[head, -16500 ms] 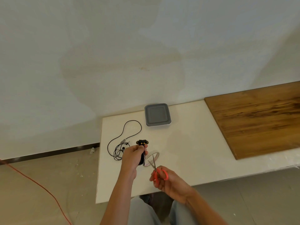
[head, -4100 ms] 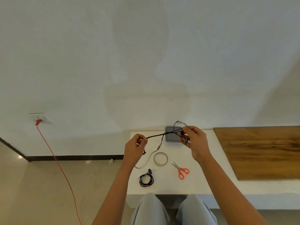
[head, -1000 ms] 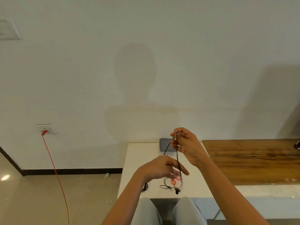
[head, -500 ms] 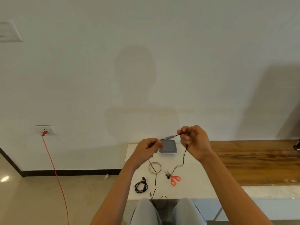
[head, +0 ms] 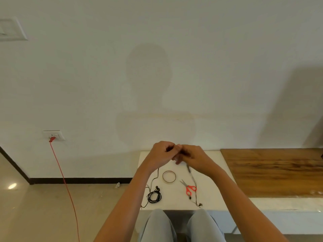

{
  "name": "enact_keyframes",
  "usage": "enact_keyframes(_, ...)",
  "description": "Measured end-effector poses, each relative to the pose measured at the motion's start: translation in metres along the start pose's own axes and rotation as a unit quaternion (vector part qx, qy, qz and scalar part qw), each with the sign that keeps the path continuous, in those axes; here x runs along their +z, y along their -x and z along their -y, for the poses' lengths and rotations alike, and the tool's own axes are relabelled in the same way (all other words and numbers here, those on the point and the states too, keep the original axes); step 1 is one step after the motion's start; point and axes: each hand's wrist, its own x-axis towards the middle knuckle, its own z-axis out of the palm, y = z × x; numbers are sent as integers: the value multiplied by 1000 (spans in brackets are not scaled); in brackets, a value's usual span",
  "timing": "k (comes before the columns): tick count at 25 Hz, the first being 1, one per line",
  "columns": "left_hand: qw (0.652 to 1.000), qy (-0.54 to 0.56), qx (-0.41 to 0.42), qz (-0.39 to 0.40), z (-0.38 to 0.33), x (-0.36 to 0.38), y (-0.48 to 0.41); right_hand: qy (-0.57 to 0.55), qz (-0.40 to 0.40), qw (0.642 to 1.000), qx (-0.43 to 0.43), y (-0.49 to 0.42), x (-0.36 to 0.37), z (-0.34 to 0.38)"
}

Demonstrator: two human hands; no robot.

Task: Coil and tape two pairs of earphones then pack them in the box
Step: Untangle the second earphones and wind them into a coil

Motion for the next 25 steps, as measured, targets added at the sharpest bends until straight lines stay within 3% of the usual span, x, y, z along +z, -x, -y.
enact_keyframes(4, 998, -60, -36, 4, 28, -16, 7, -66, -186, 980, 39, -2, -25, -11)
enact_keyframes(6, 996, -68, -57, -23, 46, -29, 14, -58, -214, 971, 92, -1, -43, -28)
enact_keyframes(9, 993, 1, -80, -87, 54, -34, 13, 36, -175, 972, 150, -1, -45, -46)
enact_keyframes(11, 987, 73, -84, -114, 43, -27, 6, 71, -100, 984, 128, 1, -31, -43)
enact_keyframes(13, 991, 71, -61, -95, 26, -14, -2, 2, -9, 998, 58, 0, -10, -28)
enact_keyframes(15, 996, 43, -34, -68, 13, -2, -8, -118, 17, 992, 30, -4, 7, -8)
enact_keyframes(17, 997, 32, -38, -53, 9, 1, -12, -121, -34, 992, 7, -11, 10, 3)
enact_keyframes(20, 998, -17, -59, -5, 21, -11, -7, 1, -161, 987, -6, -15, -9, -5)
enact_keyframes(22, 997, -48, -64, 5, 36, -24, 1, 8, -245, 969, 18, -12, -28, -16)
enact_keyframes(25, 996, -3, -88, 3, 50, -40, 9, -8, -364, 928, 76, -7, -43, -32)
